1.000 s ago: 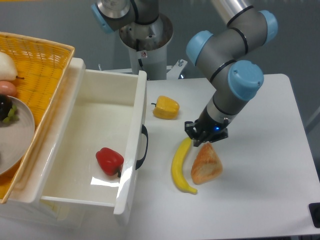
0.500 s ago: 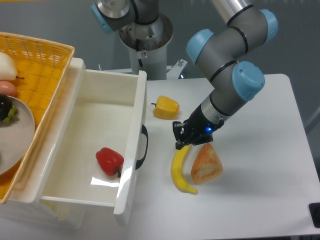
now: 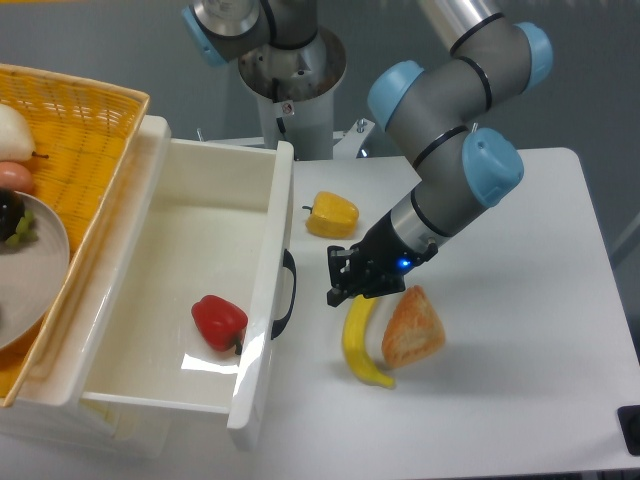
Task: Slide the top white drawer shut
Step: 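Lower the gripper against the drawer front beside its black handle, then push the drawer front with the gripper into the cabinet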
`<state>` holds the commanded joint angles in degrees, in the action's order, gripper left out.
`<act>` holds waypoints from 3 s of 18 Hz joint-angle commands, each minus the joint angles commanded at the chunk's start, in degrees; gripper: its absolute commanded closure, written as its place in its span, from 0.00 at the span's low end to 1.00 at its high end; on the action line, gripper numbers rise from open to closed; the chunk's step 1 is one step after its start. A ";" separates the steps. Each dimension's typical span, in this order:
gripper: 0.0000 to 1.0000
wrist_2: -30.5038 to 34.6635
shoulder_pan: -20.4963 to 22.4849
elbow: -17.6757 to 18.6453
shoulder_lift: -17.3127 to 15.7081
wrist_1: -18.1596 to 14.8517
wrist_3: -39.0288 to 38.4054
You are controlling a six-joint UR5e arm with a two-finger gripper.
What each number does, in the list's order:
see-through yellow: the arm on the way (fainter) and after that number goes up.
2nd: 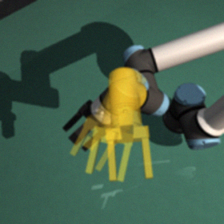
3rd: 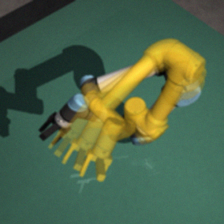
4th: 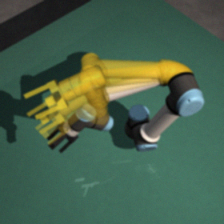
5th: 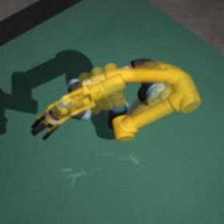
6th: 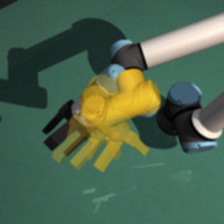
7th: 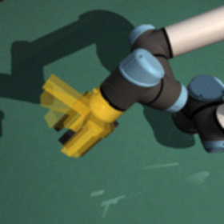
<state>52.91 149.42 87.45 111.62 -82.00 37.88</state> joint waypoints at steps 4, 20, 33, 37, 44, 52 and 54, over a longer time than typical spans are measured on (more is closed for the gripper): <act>0.98 -1.23 -0.53 0.09 -0.18 -0.52 0.00; 0.97 -2.37 -3.08 0.09 -0.26 -1.05 -0.18; 0.97 -2.37 -4.40 0.18 -1.23 -2.81 -0.35; 0.97 -2.37 -5.18 0.18 -1.67 -2.90 -0.44; 0.96 -2.37 -6.42 0.18 -2.46 -2.90 -1.14; 0.96 -2.37 -7.91 0.18 -2.20 -2.64 -1.23; 0.96 -2.29 -8.09 0.26 -2.20 -2.55 -1.49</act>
<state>50.62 141.33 87.71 109.42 -84.55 36.39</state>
